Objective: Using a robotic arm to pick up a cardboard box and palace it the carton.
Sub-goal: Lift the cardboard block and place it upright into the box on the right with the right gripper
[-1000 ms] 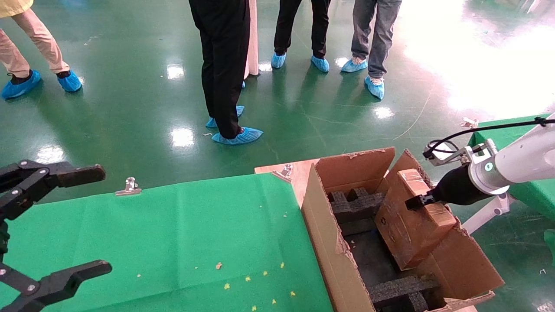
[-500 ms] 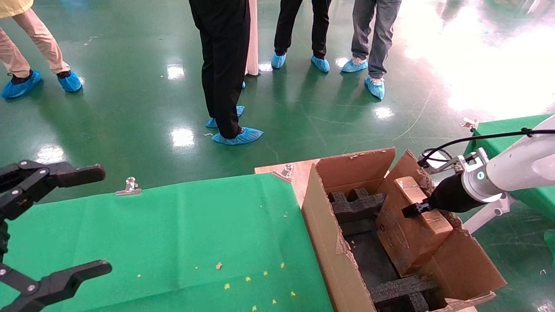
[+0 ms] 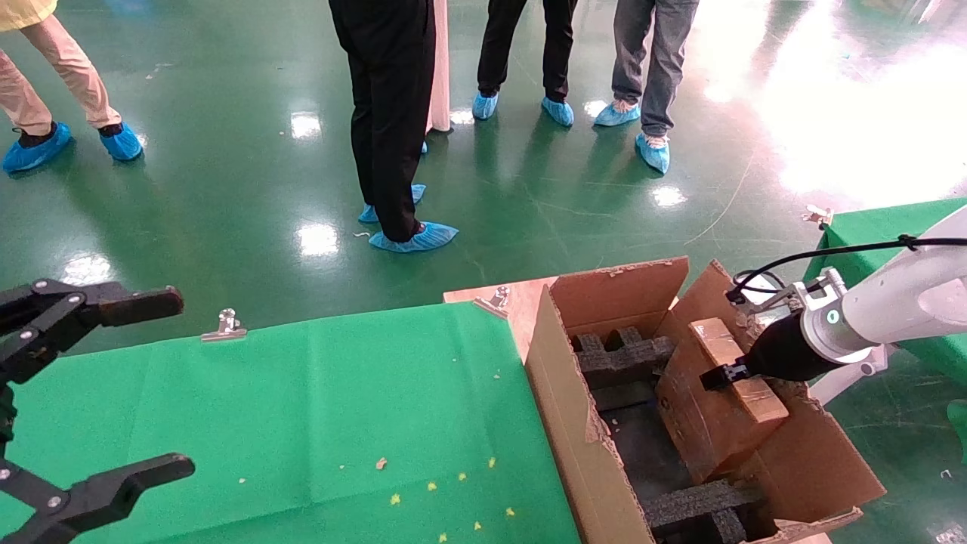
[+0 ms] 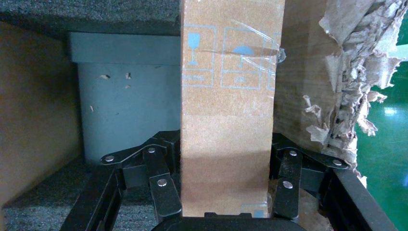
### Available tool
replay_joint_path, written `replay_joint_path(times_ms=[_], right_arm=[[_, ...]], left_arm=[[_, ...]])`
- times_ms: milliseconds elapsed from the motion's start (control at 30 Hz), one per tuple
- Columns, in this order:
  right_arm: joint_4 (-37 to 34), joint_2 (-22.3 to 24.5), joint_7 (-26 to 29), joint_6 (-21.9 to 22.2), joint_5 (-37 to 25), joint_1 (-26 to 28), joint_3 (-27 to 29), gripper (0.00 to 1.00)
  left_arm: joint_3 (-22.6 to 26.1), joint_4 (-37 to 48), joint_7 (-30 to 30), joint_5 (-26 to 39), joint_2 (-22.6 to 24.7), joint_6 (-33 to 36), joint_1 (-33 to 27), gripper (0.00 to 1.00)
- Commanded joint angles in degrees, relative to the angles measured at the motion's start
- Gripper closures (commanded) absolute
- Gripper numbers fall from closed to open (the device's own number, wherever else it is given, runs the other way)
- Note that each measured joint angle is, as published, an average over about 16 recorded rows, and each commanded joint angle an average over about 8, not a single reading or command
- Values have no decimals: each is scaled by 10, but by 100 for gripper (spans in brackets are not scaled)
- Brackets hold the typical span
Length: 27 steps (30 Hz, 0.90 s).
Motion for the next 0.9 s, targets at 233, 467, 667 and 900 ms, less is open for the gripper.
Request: replay_joint_path(times_ms=[233, 467, 667, 900], right_arm=[[-3, -7, -1, 0, -3, -11, -2, 100], [-6, -12, 0, 2, -6, -22, -4, 100], [-10, -19, 4, 7, -6, -35, -4, 100], [-12, -25, 8, 12, -6, -47, -5, 100]], left_arm=[[0, 0, 0, 0, 0, 0, 0, 0], [0, 0, 0, 0, 0, 0, 0, 0], [0, 0, 0, 0, 0, 0, 0, 0], [0, 0, 0, 0, 0, 0, 0, 0]])
